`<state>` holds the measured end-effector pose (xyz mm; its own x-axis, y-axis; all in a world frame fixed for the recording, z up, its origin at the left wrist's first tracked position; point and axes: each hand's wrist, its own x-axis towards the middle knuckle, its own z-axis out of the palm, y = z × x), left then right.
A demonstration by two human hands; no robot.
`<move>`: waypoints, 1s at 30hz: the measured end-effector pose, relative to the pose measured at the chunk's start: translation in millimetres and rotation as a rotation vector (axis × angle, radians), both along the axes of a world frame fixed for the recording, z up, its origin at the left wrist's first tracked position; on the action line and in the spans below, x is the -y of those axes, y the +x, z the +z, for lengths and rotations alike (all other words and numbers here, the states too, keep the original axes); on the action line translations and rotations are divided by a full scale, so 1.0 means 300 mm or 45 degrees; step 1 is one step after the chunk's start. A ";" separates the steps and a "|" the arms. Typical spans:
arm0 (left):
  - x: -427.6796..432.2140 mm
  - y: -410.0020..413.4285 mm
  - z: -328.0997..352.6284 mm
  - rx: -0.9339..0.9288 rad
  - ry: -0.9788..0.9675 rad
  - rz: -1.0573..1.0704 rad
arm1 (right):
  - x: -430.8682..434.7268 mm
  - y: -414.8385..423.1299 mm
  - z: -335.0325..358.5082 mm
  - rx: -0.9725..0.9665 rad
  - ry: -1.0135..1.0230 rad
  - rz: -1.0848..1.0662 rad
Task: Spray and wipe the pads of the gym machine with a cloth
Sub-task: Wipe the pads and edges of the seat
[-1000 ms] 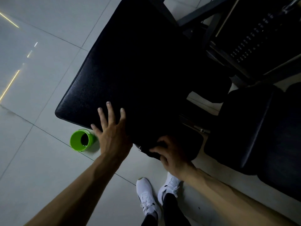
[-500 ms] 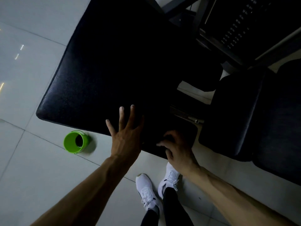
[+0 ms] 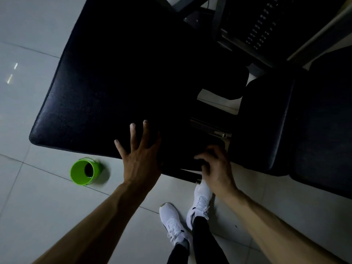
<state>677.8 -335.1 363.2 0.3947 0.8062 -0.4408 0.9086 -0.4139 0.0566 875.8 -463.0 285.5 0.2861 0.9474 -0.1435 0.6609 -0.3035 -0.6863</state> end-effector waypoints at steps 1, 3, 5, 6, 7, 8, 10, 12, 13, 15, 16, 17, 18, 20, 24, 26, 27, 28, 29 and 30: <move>0.005 0.005 0.000 0.011 -0.006 0.014 | -0.041 0.016 -0.004 -0.013 -0.013 -0.135; 0.020 0.021 0.000 0.032 -0.012 0.060 | -0.156 0.024 0.002 -0.043 -0.007 -0.296; 0.043 0.054 -0.001 0.066 -0.024 0.068 | -0.227 -0.011 0.012 -0.056 0.000 -0.311; 0.054 0.075 -0.002 0.080 -0.037 0.021 | -0.227 -0.041 0.016 -0.032 0.002 -0.286; 0.064 0.096 -0.007 0.082 -0.056 -0.061 | -0.192 -0.069 0.013 -0.002 0.007 -0.245; 0.071 0.118 -0.016 0.065 -0.074 -0.148 | -0.137 -0.088 0.008 0.006 0.015 -0.195; 0.070 0.144 -0.036 0.001 -0.103 -0.251 | -0.005 -0.101 -0.002 0.024 -0.001 -0.074; 0.063 0.153 -0.055 -0.021 -0.102 -0.251 | 0.079 -0.076 -0.013 0.042 -0.013 -0.059; 0.064 0.152 -0.064 -0.022 -0.087 -0.245 | 0.077 -0.064 -0.013 0.019 -0.018 -0.137; 0.068 0.150 -0.071 -0.042 -0.075 -0.250 | -0.003 -0.057 -0.008 -0.001 0.006 -0.322; 0.069 0.150 -0.075 -0.043 -0.075 -0.254 | -0.067 -0.058 0.002 0.002 0.021 -0.372; 0.070 0.149 -0.078 -0.035 -0.072 -0.255 | -0.129 -0.059 0.014 0.005 0.039 -0.377; 0.069 0.149 -0.078 -0.028 -0.071 -0.256 | -0.181 -0.055 0.020 0.013 0.074 -0.343; 0.070 0.148 -0.081 -0.035 -0.072 -0.266 | -0.212 -0.034 0.014 0.038 0.138 -0.231; 0.069 0.148 -0.076 -0.075 -0.072 -0.257 | -0.036 -0.023 -0.014 0.024 0.048 -0.415; 0.070 0.157 -0.072 -0.091 -0.081 -0.262 | 0.051 -0.056 0.000 -0.024 -0.007 -0.566; 0.072 0.156 -0.072 -0.105 -0.082 -0.261 | 0.058 -0.073 0.003 -0.041 -0.008 -0.576; 0.072 0.155 -0.073 -0.109 -0.081 -0.259 | 0.036 -0.073 0.006 -0.043 0.011 -0.581; 0.074 0.153 -0.077 -0.101 -0.073 -0.259 | -0.003 -0.062 0.002 -0.042 0.026 -0.587; 0.076 0.150 -0.085 -0.096 -0.058 -0.260 | -0.050 -0.045 -0.004 -0.051 0.024 -0.596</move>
